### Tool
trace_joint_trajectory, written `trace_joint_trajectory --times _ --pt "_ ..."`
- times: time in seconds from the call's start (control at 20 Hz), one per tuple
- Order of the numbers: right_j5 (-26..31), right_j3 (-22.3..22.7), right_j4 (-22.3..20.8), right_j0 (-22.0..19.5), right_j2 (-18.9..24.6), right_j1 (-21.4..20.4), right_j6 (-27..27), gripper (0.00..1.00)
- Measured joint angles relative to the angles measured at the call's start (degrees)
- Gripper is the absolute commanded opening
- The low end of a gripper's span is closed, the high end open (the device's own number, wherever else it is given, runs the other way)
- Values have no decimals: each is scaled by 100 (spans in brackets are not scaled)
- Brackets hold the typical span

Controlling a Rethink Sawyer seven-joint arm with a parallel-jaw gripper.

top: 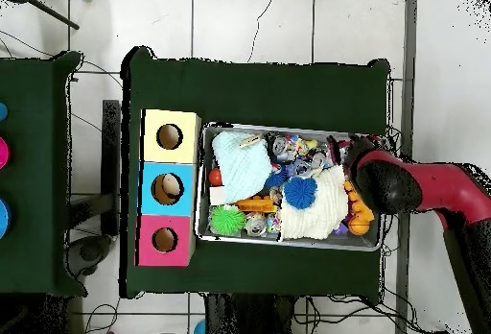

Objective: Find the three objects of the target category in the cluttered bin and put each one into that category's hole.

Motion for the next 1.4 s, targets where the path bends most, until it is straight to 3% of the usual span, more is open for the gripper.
trace_joint_trajectory --times 0.8,1.4 --pt "0 -356 -27 -180 -20 292 -1048 100" --pt "0 -355 -27 -140 -240 293 -1055 100"
